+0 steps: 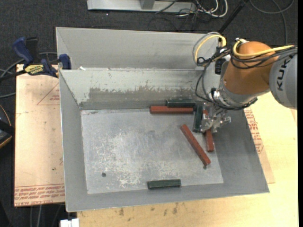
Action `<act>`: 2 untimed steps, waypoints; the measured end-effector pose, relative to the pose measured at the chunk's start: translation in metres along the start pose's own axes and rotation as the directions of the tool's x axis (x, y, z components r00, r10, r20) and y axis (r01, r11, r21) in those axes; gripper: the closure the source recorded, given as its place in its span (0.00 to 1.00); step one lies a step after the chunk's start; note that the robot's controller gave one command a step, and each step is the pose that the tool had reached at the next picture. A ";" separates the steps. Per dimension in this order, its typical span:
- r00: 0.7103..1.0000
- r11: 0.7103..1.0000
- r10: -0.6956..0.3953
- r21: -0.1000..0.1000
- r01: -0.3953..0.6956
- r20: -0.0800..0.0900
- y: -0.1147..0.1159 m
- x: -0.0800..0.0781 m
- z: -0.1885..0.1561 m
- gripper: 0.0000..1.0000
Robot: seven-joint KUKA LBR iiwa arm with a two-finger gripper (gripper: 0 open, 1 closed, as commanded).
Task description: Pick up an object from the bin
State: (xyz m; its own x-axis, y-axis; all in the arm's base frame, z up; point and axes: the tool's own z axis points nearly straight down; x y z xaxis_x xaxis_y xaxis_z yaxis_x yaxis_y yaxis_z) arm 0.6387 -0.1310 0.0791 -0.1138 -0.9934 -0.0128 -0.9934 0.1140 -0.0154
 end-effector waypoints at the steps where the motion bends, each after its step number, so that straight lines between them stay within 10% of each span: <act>1: 1.000 1.000 0.018 -0.020 -0.018 -0.008 0.007 -0.003 -0.043 1.00; 2: 1.000 1.000 0.025 -0.008 -0.025 -0.011 0.001 -0.005 -0.085 1.00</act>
Offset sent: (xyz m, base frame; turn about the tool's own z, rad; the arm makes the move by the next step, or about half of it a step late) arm 0.0071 0.0120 0.0495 0.0398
